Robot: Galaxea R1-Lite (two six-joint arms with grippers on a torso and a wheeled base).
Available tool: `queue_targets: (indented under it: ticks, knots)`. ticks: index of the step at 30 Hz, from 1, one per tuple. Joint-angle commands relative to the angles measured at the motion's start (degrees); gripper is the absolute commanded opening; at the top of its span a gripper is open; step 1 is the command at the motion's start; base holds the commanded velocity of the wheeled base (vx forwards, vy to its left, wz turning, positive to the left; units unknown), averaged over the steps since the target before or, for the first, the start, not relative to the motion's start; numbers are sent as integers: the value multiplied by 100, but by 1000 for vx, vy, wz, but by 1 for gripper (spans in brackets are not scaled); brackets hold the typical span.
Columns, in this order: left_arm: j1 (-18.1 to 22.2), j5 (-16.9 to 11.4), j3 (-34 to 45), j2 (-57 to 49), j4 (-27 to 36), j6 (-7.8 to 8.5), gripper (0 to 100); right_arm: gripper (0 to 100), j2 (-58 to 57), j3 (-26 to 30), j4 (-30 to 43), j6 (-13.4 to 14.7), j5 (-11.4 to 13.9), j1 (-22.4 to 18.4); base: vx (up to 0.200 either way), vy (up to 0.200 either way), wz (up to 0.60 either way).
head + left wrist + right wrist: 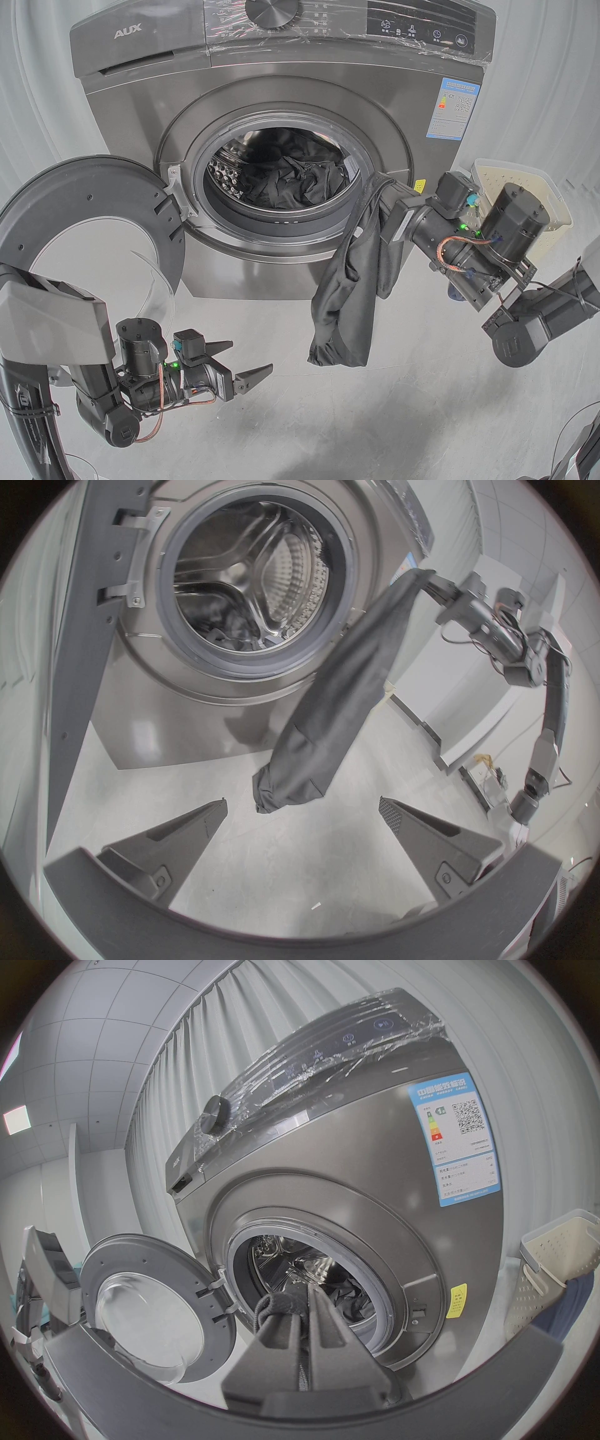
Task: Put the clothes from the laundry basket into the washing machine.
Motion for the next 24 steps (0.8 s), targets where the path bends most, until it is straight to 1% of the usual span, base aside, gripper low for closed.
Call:
queue_targets:
  ticks: [1, 5, 7, 8, 11, 13, 14, 17, 18, 21, 24]
  knots:
    - [-236, -51, 44, -188, -3, 61, 100, 0, 340, -472, 170, 6, -26, 14, 0, 0, 0]
    - [-447, -51, -272, -197, -3, 61, 100, 0, 446, -569, 170, 6, -26, 14, 0, 0, 0]
    - [-456, -51, -290, -197, -3, 61, 100, 0, 446, -578, 170, 6, -26, 14, 0, 0, 0]
    - [-597, -51, -615, -153, -3, 43, 100, 0, 542, -622, 170, 6, -35, 14, 0, 0, 0]
    - [-728, -34, -975, -56, 6, 17, 100, 0, 613, -683, 152, 6, -35, 84, 0, 0, 0]
    - [-746, -25, -1090, 14, 6, 8, 100, 0, 613, -701, 144, 6, -35, 93, 0, 0, 0]
    - [-755, -16, -1292, 146, 6, 8, 100, 0, 613, -701, 126, 6, -35, 110, 0, 0, 0]
    - [-764, -16, -1432, 234, 6, -1, 100, 0, 613, -701, 109, 6, -35, 119, 0, 0, 0]
    - [-764, -16, -1661, 401, 6, -19, 100, 0, 586, -701, 109, 6, -35, 163, 0, 0, 0]
    - [-799, -7, -1837, 541, 6, -54, 100, 0, 578, -701, 117, 6, -35, 216, 0, 0, 0]
    - [-843, 19, -2294, 875, 6, -71, 100, 0, 604, -762, 109, 6, -35, 277, 0, 0, 0]
